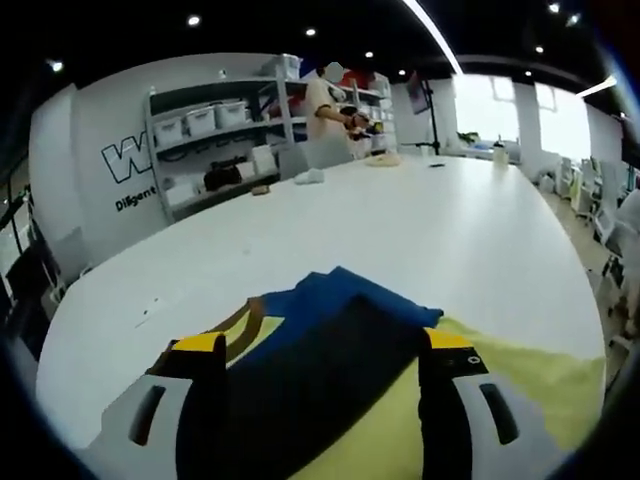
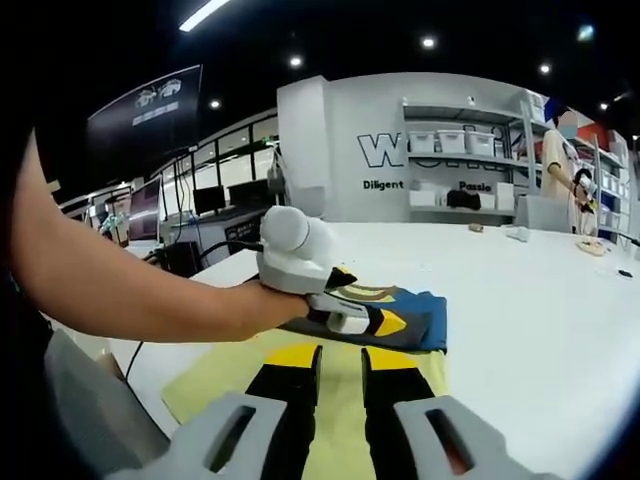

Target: Fold the garment on the visible template until the final outline fits inside the template.

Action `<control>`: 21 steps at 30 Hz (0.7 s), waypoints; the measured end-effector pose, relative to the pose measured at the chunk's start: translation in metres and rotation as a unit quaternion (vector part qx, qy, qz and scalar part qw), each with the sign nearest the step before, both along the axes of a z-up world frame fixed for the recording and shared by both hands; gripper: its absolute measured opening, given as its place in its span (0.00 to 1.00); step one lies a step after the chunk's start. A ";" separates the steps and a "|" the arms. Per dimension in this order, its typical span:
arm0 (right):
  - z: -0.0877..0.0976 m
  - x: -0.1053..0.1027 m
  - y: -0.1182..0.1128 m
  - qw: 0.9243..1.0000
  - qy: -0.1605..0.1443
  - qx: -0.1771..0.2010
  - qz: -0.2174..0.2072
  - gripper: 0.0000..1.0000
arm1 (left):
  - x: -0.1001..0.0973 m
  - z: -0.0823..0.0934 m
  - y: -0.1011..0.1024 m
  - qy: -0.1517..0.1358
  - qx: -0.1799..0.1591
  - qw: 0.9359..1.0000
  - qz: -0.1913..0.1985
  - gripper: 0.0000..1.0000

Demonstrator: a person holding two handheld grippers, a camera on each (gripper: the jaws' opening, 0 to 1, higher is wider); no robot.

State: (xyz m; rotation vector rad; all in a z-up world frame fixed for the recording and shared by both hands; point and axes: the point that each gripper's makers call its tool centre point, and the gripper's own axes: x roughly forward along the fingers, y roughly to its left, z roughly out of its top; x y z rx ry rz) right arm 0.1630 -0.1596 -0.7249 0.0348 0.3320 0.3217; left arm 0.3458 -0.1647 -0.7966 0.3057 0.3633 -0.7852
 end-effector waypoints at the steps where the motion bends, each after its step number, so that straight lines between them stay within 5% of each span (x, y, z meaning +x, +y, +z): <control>1: 0.000 0.000 0.000 1.000 0.000 -0.001 0.000 0.14 | 0.000 0.001 0.001 -0.001 0.000 1.000 0.002 0.74; 21: 0.000 0.000 0.002 1.000 -0.002 -0.009 0.004 0.13 | -0.016 0.027 0.038 -0.016 -0.020 0.999 0.022 0.73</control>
